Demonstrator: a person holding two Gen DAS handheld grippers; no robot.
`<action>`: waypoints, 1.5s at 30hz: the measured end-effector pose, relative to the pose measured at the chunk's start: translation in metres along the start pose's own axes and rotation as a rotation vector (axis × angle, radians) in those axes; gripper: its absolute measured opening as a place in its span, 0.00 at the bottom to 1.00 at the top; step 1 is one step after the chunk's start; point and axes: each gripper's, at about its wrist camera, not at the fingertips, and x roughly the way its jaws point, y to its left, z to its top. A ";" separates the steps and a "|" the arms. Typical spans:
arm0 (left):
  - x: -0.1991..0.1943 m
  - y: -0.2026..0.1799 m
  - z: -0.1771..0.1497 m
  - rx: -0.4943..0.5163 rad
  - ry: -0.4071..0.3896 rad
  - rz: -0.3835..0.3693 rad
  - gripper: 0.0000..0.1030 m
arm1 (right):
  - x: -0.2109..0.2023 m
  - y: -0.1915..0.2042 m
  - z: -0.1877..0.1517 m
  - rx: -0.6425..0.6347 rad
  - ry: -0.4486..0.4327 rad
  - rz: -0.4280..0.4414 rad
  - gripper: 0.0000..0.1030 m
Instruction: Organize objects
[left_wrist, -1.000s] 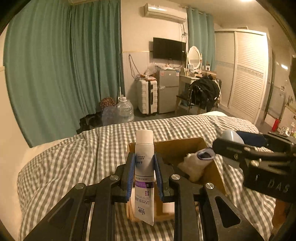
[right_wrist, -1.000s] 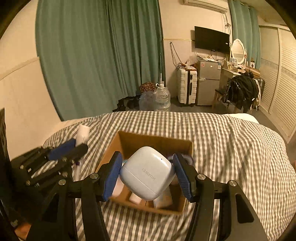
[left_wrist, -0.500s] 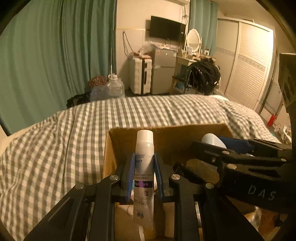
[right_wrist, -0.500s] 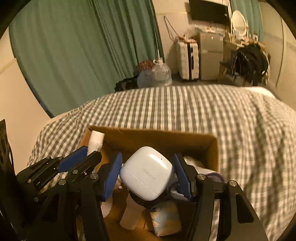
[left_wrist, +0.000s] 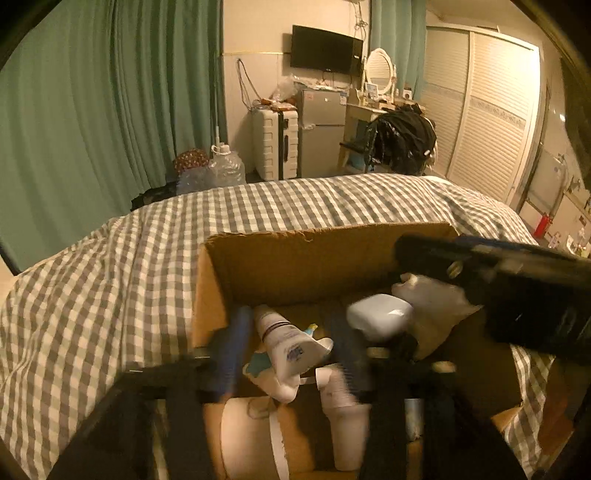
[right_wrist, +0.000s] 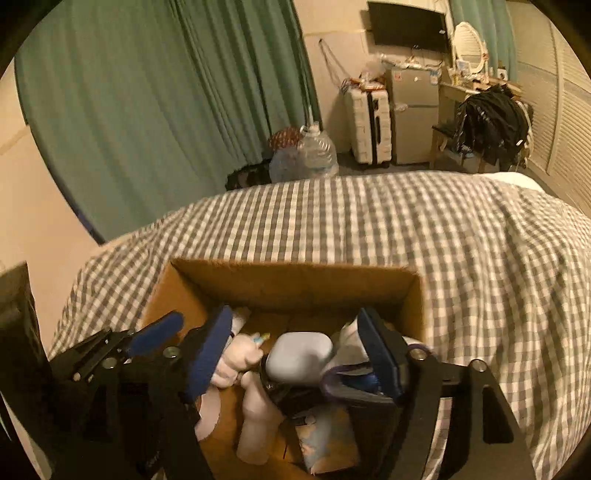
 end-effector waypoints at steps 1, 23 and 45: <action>-0.005 0.000 0.000 -0.002 -0.009 -0.001 0.58 | -0.006 -0.001 0.001 0.006 -0.013 -0.005 0.74; -0.265 -0.025 0.004 0.022 -0.379 0.093 0.98 | -0.272 0.039 -0.036 -0.045 -0.386 -0.159 0.91; -0.280 -0.026 -0.123 -0.044 -0.492 0.239 1.00 | -0.262 0.034 -0.176 -0.109 -0.532 -0.273 0.98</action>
